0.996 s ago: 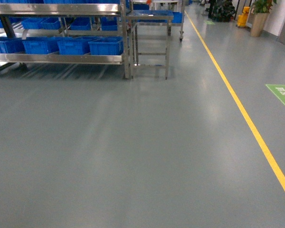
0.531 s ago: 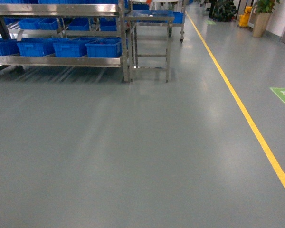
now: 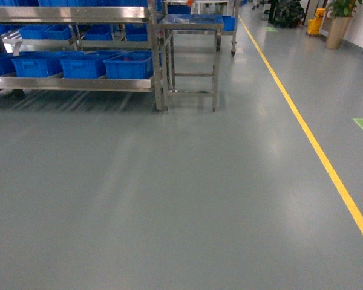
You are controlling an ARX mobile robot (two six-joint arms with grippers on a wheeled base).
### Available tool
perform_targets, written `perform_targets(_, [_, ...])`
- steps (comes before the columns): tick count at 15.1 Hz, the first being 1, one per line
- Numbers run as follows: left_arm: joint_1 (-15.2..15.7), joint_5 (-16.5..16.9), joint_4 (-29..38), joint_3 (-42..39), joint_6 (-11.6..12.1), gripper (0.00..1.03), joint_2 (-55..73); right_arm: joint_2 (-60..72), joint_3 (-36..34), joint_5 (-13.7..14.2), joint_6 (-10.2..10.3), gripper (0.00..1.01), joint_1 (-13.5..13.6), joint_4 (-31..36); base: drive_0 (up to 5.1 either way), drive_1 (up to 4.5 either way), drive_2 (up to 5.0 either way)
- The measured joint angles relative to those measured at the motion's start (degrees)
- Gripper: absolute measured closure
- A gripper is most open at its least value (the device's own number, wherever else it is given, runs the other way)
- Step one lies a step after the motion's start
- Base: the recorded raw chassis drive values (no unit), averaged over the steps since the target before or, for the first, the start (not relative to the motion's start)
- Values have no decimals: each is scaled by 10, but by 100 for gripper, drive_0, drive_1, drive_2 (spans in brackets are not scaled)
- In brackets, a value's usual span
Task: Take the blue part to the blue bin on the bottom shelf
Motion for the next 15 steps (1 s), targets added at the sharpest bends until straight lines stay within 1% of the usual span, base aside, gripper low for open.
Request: perform_targets(15, [0, -1, 0, 0, 0, 59, 0, 0, 0, 0, 0, 3, 0, -1, -7, 424, -437])
